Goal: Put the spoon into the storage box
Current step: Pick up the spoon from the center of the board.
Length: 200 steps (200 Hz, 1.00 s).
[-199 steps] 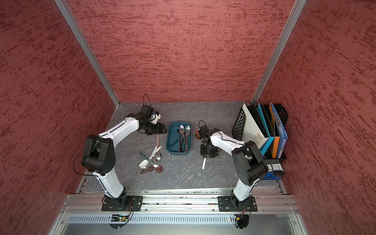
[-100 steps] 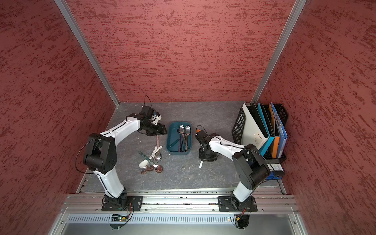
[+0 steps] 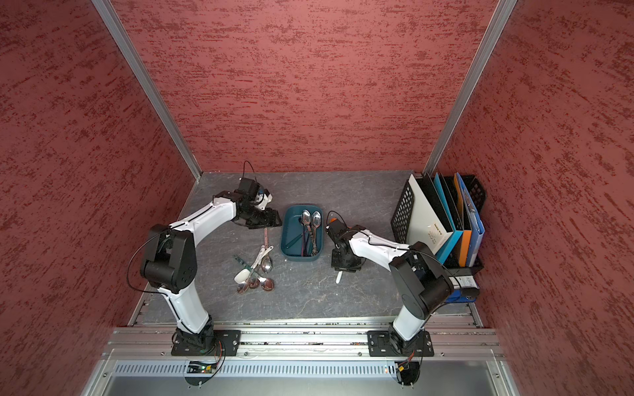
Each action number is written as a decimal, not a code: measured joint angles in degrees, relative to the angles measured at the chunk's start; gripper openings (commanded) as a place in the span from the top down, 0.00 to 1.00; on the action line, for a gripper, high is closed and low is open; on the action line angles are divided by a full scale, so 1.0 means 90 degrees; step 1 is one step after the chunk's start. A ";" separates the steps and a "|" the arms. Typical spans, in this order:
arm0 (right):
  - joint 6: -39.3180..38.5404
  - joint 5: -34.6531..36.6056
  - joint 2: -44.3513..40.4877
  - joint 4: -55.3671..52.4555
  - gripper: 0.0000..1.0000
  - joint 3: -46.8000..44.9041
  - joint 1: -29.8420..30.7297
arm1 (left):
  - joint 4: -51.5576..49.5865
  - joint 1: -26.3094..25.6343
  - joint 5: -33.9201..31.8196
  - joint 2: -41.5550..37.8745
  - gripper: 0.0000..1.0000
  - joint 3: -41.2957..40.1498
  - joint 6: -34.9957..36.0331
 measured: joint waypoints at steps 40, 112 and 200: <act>0.0087 -0.0012 0.0219 -0.0061 0.85 0.0041 0.0049 | -0.0002 0.0000 0.0000 0.0000 0.22 0.0000 0.0002; 0.0000 0.0029 0.0211 -0.0228 0.96 0.0107 0.0053 | 0.0000 0.0002 0.0002 0.0000 0.22 0.0000 0.0000; -0.0585 0.0612 -0.0274 -0.1112 0.99 0.1909 0.0068 | 0.0318 0.0308 0.0284 -0.0044 0.22 -0.0112 -0.0347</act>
